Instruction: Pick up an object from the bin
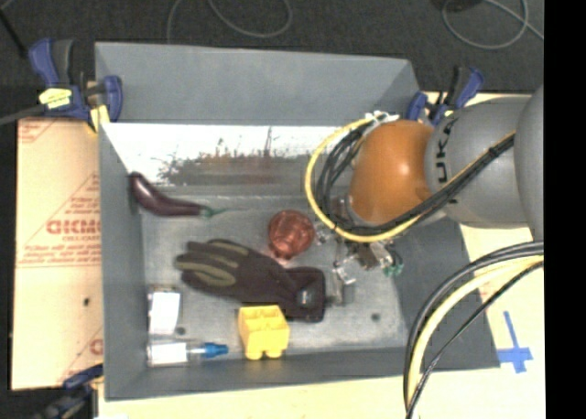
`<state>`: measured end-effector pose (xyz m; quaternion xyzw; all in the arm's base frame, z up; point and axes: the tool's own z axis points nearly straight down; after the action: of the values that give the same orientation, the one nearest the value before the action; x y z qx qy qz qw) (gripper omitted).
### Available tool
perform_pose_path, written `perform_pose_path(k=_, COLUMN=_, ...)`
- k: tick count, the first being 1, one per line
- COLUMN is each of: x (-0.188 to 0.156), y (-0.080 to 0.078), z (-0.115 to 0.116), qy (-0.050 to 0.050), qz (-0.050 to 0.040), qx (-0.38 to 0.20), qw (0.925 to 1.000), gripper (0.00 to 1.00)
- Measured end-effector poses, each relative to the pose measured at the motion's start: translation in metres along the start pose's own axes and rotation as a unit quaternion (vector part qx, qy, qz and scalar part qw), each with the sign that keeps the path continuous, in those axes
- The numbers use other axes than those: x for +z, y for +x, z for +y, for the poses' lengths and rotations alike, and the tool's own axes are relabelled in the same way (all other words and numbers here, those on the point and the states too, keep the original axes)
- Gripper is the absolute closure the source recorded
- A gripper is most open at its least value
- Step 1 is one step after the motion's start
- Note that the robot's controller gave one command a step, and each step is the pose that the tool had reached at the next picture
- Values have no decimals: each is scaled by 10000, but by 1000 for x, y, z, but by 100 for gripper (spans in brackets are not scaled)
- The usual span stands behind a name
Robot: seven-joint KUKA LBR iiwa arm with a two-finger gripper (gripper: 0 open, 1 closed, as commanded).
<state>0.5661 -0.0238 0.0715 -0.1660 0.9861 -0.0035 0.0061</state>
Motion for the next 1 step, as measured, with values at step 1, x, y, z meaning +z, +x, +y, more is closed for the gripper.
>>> perform_pose_path(k=1, x=-9, y=-1, z=47, qy=7, qz=3, qx=237, qw=9997, gripper=0)
